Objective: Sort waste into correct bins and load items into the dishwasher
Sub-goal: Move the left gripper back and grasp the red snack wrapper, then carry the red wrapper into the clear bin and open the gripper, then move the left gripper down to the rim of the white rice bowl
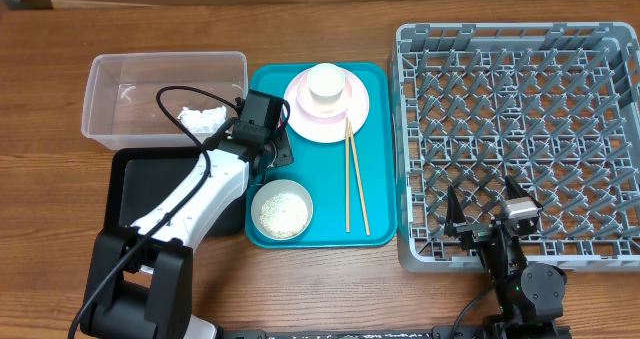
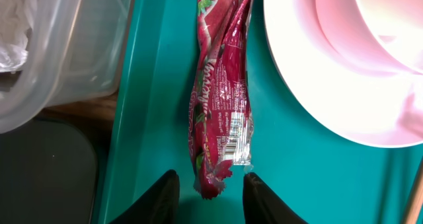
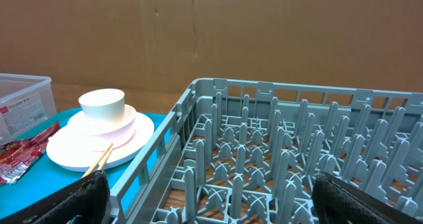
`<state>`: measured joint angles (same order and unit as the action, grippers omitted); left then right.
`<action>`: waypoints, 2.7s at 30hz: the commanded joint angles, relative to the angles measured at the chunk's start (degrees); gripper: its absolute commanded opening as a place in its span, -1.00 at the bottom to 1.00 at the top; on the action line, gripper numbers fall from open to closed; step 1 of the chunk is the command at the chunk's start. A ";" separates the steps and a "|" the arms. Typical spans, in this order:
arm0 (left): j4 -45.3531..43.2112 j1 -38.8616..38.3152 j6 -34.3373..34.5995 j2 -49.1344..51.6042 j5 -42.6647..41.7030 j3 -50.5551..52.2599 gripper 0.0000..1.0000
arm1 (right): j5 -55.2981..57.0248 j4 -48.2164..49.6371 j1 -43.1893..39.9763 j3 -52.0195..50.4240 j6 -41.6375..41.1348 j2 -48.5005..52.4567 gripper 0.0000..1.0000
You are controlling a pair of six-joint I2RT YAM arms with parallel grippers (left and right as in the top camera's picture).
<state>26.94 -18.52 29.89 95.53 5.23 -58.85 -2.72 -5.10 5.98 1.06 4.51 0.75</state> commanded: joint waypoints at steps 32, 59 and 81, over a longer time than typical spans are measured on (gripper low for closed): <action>-0.15 0.22 -1.09 -10.14 -2.58 -4.37 -0.92 | 0.13 0.46 -0.22 -0.61 0.00 -0.48 1.00; 3.23 15.37 -1.18 -7.23 7.06 -4.46 1.00 | 0.13 0.46 -0.22 -0.61 0.00 -0.48 1.00; 34.51 4.42 1.29 -29.42 -32.09 -7.04 1.00 | 0.13 0.46 -0.22 -0.61 -0.02 -0.48 1.00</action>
<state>60.51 -12.45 30.13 67.05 -23.70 -65.06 -2.76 -5.10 5.98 1.06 4.49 0.75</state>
